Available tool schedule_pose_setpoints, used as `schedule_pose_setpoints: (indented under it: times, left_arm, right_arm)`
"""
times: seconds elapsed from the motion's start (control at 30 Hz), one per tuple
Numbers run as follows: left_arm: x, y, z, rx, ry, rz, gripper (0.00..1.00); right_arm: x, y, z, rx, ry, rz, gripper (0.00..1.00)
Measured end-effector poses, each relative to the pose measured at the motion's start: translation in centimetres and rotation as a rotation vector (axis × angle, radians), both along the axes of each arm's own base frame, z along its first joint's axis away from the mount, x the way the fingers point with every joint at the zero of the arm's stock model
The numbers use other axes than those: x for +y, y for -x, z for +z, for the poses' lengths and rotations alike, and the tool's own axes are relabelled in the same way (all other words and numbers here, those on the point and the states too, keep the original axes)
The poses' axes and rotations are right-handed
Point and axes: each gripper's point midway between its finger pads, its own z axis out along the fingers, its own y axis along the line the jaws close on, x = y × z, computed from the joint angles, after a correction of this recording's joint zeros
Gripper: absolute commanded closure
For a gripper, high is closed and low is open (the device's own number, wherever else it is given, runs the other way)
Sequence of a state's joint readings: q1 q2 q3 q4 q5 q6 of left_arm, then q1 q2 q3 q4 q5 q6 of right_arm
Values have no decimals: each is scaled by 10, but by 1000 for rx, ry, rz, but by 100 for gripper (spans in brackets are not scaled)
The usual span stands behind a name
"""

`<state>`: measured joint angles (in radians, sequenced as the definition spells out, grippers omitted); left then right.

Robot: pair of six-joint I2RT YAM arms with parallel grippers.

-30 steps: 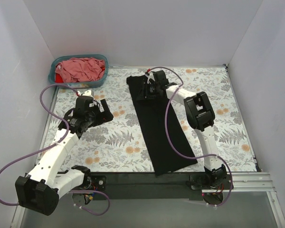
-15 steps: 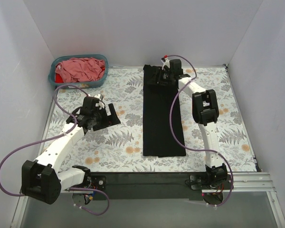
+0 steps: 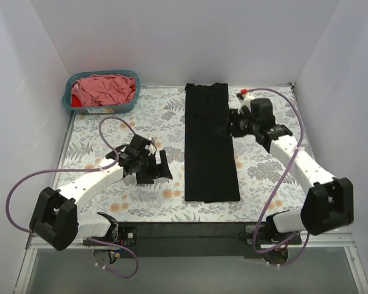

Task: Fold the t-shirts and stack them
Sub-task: Fold the tshirt

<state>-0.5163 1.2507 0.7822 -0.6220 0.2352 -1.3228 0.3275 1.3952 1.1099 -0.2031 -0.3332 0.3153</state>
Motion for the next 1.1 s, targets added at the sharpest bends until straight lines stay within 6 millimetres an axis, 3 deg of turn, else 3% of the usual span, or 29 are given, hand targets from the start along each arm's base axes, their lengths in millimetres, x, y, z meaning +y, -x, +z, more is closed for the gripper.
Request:
schedule_pose_setpoints:
  times: [0.2, 0.27, 0.37, 0.5, 0.73, 0.83, 0.97, 1.1]
  left_arm:
    - [-28, 31, -23, 117, -30, -57, 20]
    - [-33, 39, -33, 163, -53, -66, 23]
    - [-41, 47, -45, 212, -88, -78, 29]
    - [-56, 50, -48, 233, -105, -96, 33]
    - [-75, 45, -49, 242, -112, -106, 37]
    - [-77, 45, -56, 259, -127, -108, 38]
    - [-82, 50, -58, 273, -142, -126, 39]
    - [-87, 55, -59, 279, -150, -144, 40]
  right_arm:
    - [-53, 111, -118, 341, 180, -68, 39]
    - [-64, 143, -143, 433, 208, -75, 39]
    - [-75, 178, -166, 527, 225, -91, 42]
    - [-79, 196, -175, 577, 215, -108, 44]
    - [-76, 207, -183, 629, 186, -96, 52]
    - [-75, 207, -184, 637, 180, -96, 62]
    - [-75, 211, -188, 653, 182, -96, 98]
    - [-75, 213, -189, 660, 177, -98, 99]
